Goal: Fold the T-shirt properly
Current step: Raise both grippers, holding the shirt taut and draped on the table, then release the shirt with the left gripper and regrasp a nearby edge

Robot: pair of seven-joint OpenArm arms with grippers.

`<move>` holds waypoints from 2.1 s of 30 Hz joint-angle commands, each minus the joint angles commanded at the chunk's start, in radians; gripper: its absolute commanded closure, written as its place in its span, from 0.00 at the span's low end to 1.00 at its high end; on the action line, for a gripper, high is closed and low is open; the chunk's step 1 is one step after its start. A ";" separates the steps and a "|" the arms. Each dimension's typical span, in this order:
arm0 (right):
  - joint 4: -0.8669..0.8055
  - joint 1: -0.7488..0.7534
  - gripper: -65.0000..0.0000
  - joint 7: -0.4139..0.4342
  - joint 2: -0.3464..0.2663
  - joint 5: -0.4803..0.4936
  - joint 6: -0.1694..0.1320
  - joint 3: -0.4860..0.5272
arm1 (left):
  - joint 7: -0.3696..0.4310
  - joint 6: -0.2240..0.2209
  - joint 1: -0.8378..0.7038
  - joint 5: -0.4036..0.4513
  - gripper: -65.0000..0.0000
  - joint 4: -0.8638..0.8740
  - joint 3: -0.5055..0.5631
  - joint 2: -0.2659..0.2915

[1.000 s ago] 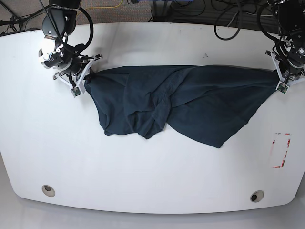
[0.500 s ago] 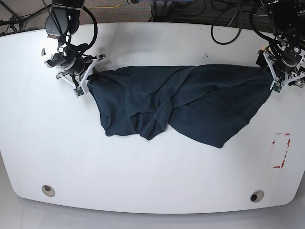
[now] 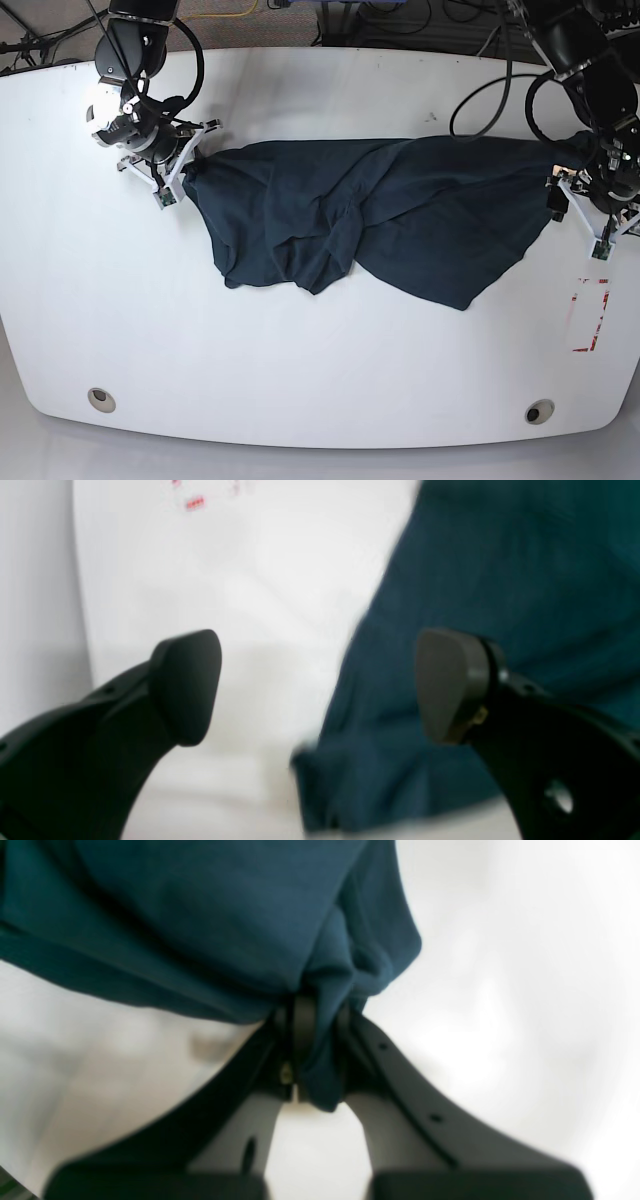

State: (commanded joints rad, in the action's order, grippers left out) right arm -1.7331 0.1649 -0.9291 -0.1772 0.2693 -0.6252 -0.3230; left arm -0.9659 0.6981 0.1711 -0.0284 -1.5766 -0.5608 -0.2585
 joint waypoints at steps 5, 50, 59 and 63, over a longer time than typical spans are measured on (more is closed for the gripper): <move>0.002 -0.006 0.96 0.003 0.000 0.000 0.000 0.002 | 0.003 0.000 0.094 -0.002 0.15 0.155 0.005 0.000; 0.003 -0.038 0.96 0.003 0.002 0.006 0.000 0.000 | 0.158 0.000 0.242 -0.003 1.00 0.578 0.198 0.005; -0.006 -0.038 0.96 0.002 0.002 0.006 0.000 0.000 | 0.150 0.000 0.249 -0.018 1.00 0.551 0.192 0.005; -0.023 -0.037 0.96 0.002 0.002 0.006 0.000 0.000 | 0.101 0.000 0.241 -0.081 1.00 0.448 0.190 0.002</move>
State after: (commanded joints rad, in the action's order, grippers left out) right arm -1.7561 0.1281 -0.9275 -0.1757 0.2754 -0.6252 -0.3230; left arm -0.8646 0.6981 0.4120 -0.1097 -1.1285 -0.3705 -0.2570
